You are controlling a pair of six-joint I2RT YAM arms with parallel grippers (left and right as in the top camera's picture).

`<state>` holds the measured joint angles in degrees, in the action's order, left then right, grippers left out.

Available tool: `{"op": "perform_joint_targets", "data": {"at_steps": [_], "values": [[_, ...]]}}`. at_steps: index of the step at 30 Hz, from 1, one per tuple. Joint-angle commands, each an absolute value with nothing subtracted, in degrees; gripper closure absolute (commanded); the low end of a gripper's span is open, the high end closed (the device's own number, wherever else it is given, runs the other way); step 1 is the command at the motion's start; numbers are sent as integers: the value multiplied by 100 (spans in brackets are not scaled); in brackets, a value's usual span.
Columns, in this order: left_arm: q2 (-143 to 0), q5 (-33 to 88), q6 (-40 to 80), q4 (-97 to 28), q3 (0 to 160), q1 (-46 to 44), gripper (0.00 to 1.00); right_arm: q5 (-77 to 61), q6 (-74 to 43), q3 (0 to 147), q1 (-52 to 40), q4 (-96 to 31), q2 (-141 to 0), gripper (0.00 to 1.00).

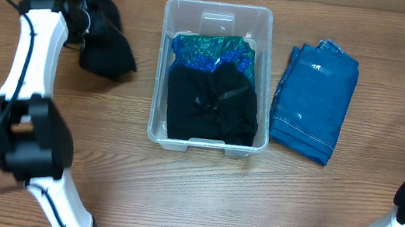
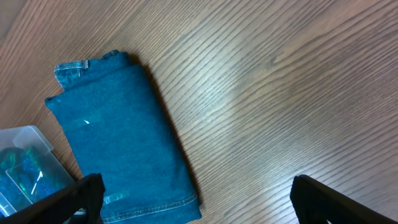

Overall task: Pack container
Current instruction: 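Grasp the black banded garment with the left gripper and carry it into the bin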

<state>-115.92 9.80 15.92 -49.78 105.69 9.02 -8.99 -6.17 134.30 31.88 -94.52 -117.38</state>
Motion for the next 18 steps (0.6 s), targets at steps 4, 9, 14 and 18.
{"op": "perform_joint_targets", "data": {"at_steps": [4, 9, 14, 18], "values": [[-9891, 1361, 1726, -4919, 10818, -266, 96, -904, -602, 13502, 3194, -9441, -11681, 0], [-9789, 2126, 2226, -4569, 10816, -1404, 96, -904, -602, 13502, 3194, -9441, -11681, 0], [-10108, 2102, 2945, -4285, 10812, -2137, 96, -904, -602, 13502, 3194, -9441, -11681, 0], [-10637, 2104, 3642, -3966, 10812, -2412, 96, -904, -602, 13502, 3194, -9441, -11681, 0]]}}
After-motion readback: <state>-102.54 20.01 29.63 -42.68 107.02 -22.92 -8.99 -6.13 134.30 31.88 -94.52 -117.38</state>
